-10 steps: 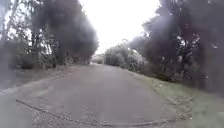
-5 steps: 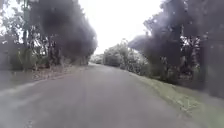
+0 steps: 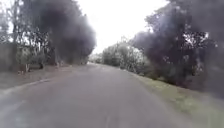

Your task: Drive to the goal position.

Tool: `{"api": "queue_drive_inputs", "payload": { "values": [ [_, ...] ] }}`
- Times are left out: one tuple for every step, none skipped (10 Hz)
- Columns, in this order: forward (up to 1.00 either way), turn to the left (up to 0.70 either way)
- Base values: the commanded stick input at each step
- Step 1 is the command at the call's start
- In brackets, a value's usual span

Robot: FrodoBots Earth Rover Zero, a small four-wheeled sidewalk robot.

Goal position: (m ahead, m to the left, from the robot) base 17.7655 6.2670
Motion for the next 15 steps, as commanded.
{"api": "queue_drive_inputs", "payload": {
  "values": [
    [1.00,0.00],
    [1.00,0.00],
    [1.00,0.00],
    [1.00,0.00],
    [1.00,0.00],
    [1.00,0.00],
    [1.00,0.00],
    [1.00,0.00],
    [1.00,0.00],
    [1.00,0.00],
    [1.00,0.00],
    [1.00,0.40],
    [1.00,0.40],
    [1.00,0.40],
    [1.00,0.27]
  ]
}}
